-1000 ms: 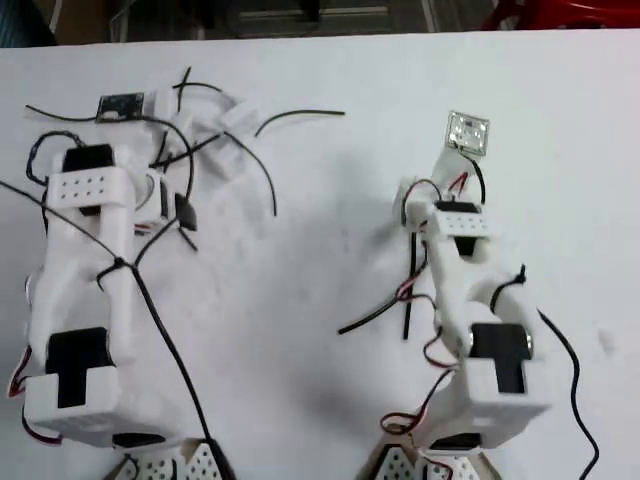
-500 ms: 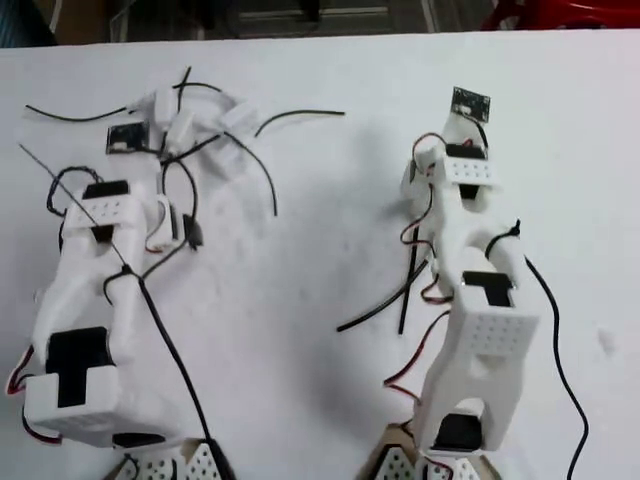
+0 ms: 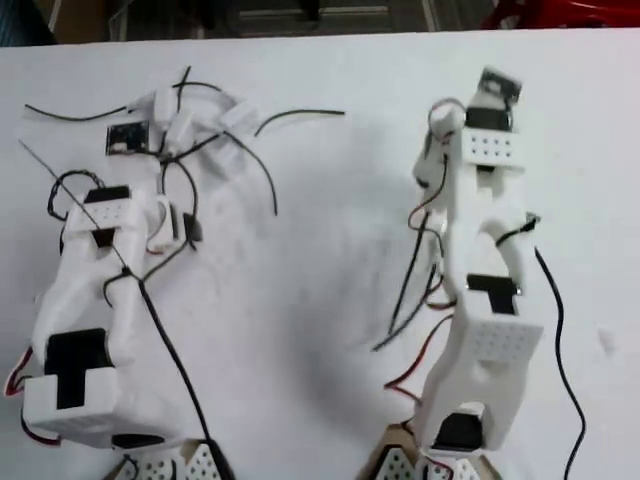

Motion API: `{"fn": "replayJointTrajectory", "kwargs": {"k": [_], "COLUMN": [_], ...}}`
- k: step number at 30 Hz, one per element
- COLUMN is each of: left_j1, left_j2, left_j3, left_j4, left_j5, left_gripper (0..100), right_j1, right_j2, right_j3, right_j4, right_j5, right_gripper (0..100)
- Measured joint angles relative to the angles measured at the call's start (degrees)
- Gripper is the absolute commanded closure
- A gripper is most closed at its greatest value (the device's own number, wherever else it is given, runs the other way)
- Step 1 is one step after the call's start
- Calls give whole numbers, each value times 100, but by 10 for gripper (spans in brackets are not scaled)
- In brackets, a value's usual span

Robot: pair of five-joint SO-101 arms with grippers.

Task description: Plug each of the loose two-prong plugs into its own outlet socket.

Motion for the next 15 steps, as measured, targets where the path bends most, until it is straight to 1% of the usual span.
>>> {"fn": "replayJointTrajectory", "kwargs": {"k": [5,8,11,15], "left_j1": [0,0,-132,-633], "left_j2": [0,0,0,0], "left_j3": [0,0,0,0], "left_j4": [0,0,0,0], "left_j5": [0,70,440,1152], "left_gripper": [722,722,722,722], "right_j1": [-466,-932,-1380,-1864], "right_j2": [-651,-985,-1178,-1169], "right_j3": [-818,-905,-624,-70], "right_j4": [949,1301,1354,1231], "right_j5": [-422,-835,-1327,-2163], "right_gripper": [943,942,940,942]}}
